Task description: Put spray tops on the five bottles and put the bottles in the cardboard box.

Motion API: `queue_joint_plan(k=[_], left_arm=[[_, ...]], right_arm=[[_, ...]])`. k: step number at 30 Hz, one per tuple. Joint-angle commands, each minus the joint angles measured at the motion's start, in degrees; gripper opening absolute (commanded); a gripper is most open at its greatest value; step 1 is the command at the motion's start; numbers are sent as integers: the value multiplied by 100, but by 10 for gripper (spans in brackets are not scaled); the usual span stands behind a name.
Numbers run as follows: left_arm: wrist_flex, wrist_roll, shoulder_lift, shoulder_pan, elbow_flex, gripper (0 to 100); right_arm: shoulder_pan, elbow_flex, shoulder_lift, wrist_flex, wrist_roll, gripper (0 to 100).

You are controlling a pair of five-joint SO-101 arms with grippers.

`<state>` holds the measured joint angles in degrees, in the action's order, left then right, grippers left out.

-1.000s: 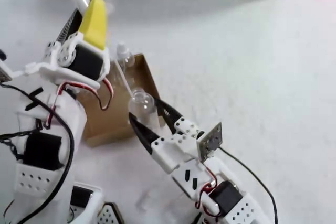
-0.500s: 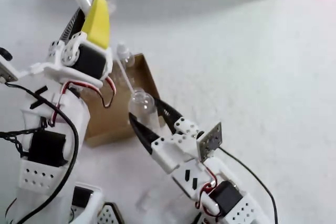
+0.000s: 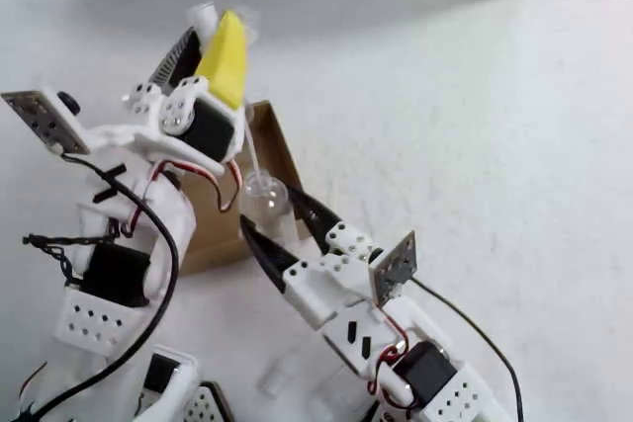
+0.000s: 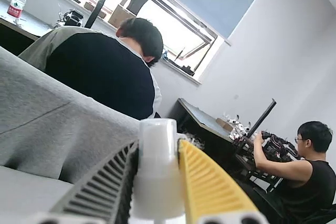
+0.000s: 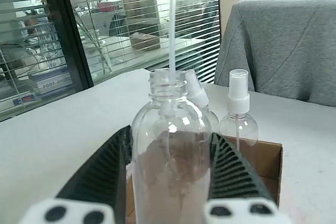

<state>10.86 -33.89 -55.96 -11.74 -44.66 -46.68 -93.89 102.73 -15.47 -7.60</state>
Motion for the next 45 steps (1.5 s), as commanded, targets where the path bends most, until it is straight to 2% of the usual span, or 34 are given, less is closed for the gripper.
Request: queue_joint_plan(k=[1, 5, 10, 13, 18, 24, 29, 34, 36, 42, 45], left_arm=[[-167, 97, -154, -110, -167, 20], [-167, 97, -470, -365, -774, 20], [-167, 97, -1508, -804, -1705, 20], [-62, 97, -2000, -831, -2092, 20], [571, 97, -2633, -831, -2365, 20], [642, 114, -3240, -840, -2822, 20], [651, 721, -3758, -840, -3165, 20], [659, 993, -4321, -1042, -3455, 22], [686, 1108, -4514, -1051, -3569, 46], [1319, 1125, -4822, -1051, -3587, 230], [1503, 1116, -4831, -1015, -3446, 252]], right_arm=[[-22, 79, 40, -13, -26, 19], [-4, 79, 40, -13, -26, 19], [4, 79, 40, -13, -26, 19], [4, 79, 40, -13, -26, 19], [13, 79, 40, -13, -26, 19], [13, 79, 40, -13, -26, 19], [13, 114, 40, -136, -26, 19], [-13, 114, 40, -163, -26, 19], [4, 114, 40, -163, -26, 19], [4, 123, 40, -268, -26, 19], [13, 123, 40, -277, -26, 19]])
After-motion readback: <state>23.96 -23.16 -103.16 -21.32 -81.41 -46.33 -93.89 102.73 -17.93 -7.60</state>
